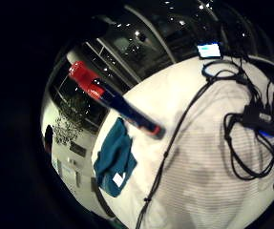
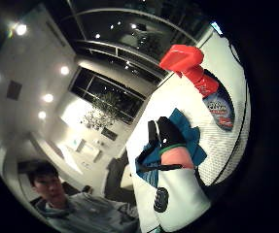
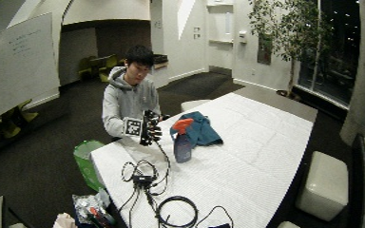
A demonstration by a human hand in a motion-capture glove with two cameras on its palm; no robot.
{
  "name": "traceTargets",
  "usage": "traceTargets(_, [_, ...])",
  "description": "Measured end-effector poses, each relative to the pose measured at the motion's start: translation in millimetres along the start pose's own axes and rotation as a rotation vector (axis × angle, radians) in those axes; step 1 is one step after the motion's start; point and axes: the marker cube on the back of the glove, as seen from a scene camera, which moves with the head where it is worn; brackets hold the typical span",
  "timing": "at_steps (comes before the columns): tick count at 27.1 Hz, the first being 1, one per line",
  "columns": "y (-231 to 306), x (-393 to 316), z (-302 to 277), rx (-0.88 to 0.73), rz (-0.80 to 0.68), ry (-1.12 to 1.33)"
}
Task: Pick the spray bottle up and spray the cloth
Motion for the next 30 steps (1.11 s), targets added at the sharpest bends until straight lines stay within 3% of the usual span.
traceTargets(15, [-34.1, 16.7, 46.4, -0.262, 0.348, -0.078])
traceTargets(30, [-57.0, 20.1, 72.9, -0.277, 0.519, -0.213])
